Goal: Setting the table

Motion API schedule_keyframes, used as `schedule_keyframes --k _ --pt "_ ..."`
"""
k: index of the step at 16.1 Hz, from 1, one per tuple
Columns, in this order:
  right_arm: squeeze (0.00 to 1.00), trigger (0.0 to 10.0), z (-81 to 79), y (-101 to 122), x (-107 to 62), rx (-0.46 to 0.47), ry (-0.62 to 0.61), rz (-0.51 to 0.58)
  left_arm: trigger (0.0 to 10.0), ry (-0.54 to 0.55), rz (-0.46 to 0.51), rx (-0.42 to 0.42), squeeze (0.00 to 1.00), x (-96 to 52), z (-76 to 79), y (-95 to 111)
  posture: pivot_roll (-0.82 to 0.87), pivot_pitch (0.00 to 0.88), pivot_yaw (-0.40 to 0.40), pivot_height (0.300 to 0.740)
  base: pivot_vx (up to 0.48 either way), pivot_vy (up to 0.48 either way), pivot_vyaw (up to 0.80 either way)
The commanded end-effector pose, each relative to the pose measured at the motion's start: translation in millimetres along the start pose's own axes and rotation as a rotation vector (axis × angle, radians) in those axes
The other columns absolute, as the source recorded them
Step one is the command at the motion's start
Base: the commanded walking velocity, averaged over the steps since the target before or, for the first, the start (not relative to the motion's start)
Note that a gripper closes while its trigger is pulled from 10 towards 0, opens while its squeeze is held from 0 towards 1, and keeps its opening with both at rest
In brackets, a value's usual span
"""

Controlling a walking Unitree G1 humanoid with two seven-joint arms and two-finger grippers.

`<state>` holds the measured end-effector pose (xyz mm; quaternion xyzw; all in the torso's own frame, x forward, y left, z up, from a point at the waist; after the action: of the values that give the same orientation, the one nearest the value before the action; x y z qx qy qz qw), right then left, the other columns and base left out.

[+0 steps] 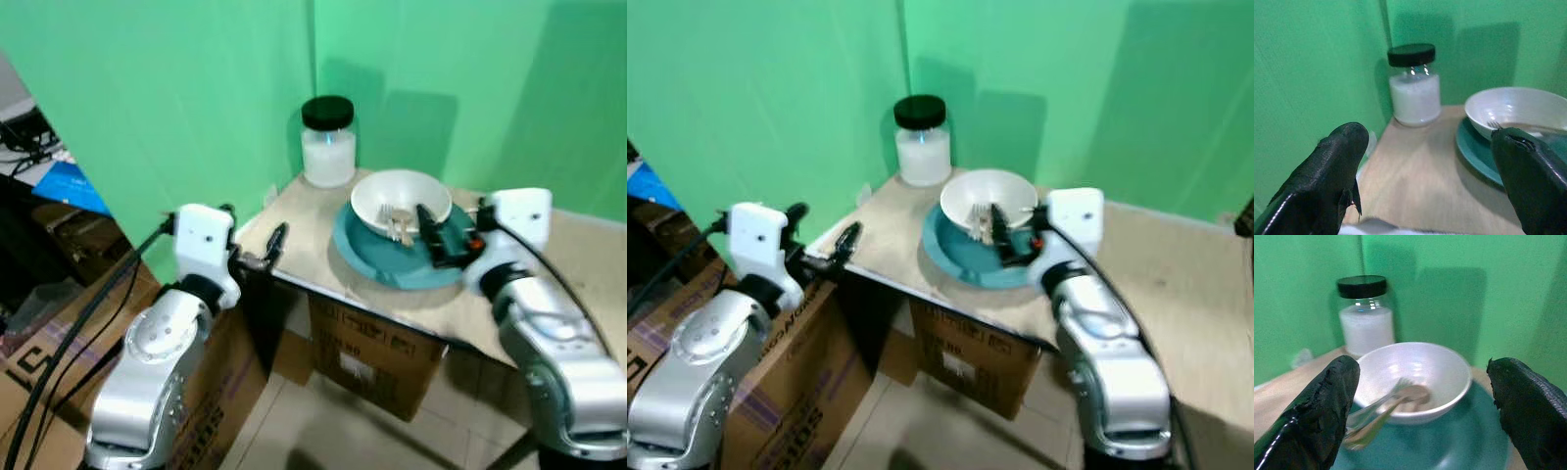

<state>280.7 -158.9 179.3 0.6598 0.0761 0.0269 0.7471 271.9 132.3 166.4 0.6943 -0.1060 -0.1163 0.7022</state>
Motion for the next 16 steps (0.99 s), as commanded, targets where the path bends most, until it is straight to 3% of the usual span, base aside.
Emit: schedule_keyframes --k 1,5,12,16 --pt "1.00 10.0 -12.6 8.3 2.6 -0.005 0.063 0.018 10.0 0.040 -0.005 0.013 0.66 -1.2 -8.8 -1.6 -0.06 0.000 0.049 0.740 0.334 0.000 -0.48" --pt "1.00 10.0 -10.4 6.1 -1.2 0.003 0.044 0.000 10.0 0.026 -0.013 0.008 0.66 -0.7 -6.3 -3.4 -0.07 0.000 0.066 0.740 0.334 0.000 -0.80" --pt "1.00 10.0 -13.3 7.3 1.7 0.000 0.050 -0.013 10.0 0.026 -0.018 0.030 0.65 -3.3 -9.4 -5.4 -0.07 0.000 0.087 0.740 0.308 0.000 0.00" --pt "1.00 10.0 -10.8 1.5 9.4 0.043 0.040 -0.098 10.0 -0.102 -0.033 0.095 0.64 -0.6 -1.4 -3.6 -0.07 0.000 0.122 0.740 0.000 0.000 0.00"
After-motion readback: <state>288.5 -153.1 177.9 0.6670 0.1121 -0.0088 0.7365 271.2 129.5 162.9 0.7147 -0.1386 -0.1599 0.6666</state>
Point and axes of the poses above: a point about 5 cm out from each wrist's last joint towards the gripper, its own x axis pointing out of the wrist towards the gripper, its own y axis along the axis of the wrist's last joint, z = x × y, the point moved 2 cm from there along x, pointing out of the wrist towards the gripper, and after that the axes turned 4 degrees about -x, right-handed, at the moved point
